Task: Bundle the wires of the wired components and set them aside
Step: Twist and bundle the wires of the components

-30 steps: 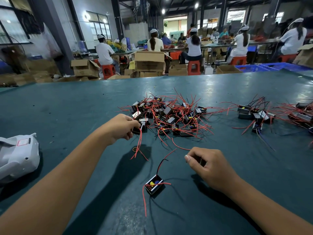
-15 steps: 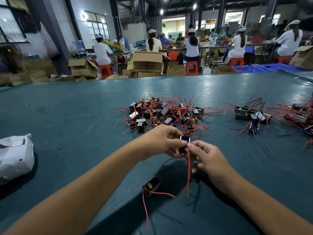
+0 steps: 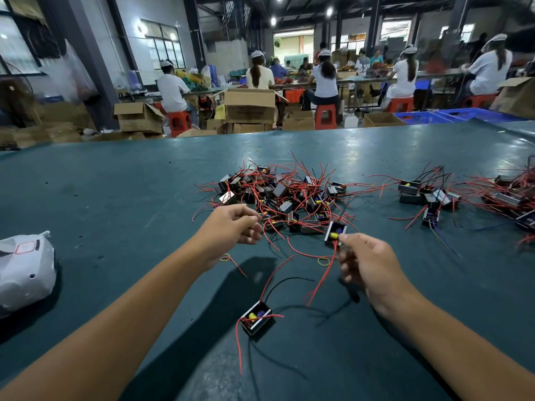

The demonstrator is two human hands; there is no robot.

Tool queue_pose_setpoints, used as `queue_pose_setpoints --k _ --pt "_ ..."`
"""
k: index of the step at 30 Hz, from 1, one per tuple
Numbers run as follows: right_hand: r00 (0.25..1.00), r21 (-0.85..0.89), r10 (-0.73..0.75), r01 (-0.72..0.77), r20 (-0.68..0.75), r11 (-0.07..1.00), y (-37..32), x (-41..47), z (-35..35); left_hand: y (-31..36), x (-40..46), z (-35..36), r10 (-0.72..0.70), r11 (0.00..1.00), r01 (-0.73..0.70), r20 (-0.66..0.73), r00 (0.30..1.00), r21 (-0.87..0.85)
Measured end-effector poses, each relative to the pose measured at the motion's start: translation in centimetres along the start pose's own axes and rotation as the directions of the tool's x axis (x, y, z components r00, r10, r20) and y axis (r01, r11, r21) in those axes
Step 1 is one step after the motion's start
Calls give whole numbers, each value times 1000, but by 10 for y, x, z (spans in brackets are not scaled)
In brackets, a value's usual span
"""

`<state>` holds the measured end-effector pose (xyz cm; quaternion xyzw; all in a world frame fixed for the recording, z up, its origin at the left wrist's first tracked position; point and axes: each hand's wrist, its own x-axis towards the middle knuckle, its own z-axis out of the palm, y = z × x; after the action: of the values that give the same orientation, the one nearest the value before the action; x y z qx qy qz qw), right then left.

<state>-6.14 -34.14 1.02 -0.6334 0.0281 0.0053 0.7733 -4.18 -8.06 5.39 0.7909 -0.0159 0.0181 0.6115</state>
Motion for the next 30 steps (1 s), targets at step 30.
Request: queue_pose_setpoints --k 30 --pt "970 -988 -202 -149 -136 -50 -52 43 -115 -59 -28 -15 204 965 -154 -233 951 214"
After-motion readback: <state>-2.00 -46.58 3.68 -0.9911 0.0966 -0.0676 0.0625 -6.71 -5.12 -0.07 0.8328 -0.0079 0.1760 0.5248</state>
